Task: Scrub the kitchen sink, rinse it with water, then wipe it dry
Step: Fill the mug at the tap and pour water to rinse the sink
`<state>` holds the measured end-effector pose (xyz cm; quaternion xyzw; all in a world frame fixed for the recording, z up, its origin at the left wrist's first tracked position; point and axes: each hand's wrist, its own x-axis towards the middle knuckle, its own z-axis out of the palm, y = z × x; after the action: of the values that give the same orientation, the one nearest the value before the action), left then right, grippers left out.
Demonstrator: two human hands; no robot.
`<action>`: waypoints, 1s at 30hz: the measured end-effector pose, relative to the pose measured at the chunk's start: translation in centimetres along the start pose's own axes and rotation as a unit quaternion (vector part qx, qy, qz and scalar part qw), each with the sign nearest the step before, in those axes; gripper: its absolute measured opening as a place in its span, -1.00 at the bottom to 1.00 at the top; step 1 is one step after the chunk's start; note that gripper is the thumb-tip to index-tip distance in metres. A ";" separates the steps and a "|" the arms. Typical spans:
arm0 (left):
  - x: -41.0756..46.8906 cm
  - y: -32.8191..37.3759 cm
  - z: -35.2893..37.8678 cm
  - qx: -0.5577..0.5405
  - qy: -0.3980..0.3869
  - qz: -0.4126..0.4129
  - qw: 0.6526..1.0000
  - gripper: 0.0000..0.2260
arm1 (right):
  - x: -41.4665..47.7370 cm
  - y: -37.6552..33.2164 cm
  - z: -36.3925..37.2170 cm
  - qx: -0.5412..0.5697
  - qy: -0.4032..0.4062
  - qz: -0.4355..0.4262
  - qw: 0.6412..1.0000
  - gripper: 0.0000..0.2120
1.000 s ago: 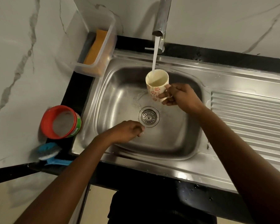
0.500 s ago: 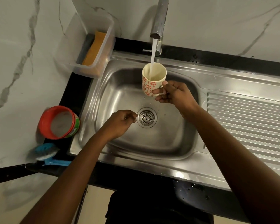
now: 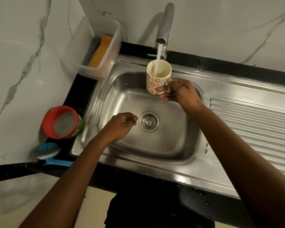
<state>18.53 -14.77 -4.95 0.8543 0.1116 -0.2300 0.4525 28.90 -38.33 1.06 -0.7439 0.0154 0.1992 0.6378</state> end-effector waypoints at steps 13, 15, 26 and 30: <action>0.7 1.2 0.0 -0.019 0.004 0.017 1.000 -0.83 | -0.3 -0.2 0.2 -0.007 -0.004 -0.008 1.000 -0.66; 0.8 1.3 -0.1 -0.013 0.007 0.019 1.000 -0.83 | -0.4 -0.2 0.2 -0.004 -0.003 -0.007 1.000 -0.66; 2.0 1.2 -0.4 -0.002 0.023 0.025 0.999 -0.81 | -1.4 0.6 0.0 -0.021 -0.011 0.003 1.000 -0.67; 2.3 1.2 -0.4 0.012 0.033 0.018 0.999 -0.77 | -3.1 2.7 -0.4 -0.054 -0.024 0.026 0.998 -0.66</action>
<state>21.18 -15.15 -5.00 0.8687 0.1084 -0.1946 0.4424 25.37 -39.97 -0.48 -0.7717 0.0083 0.2337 0.5914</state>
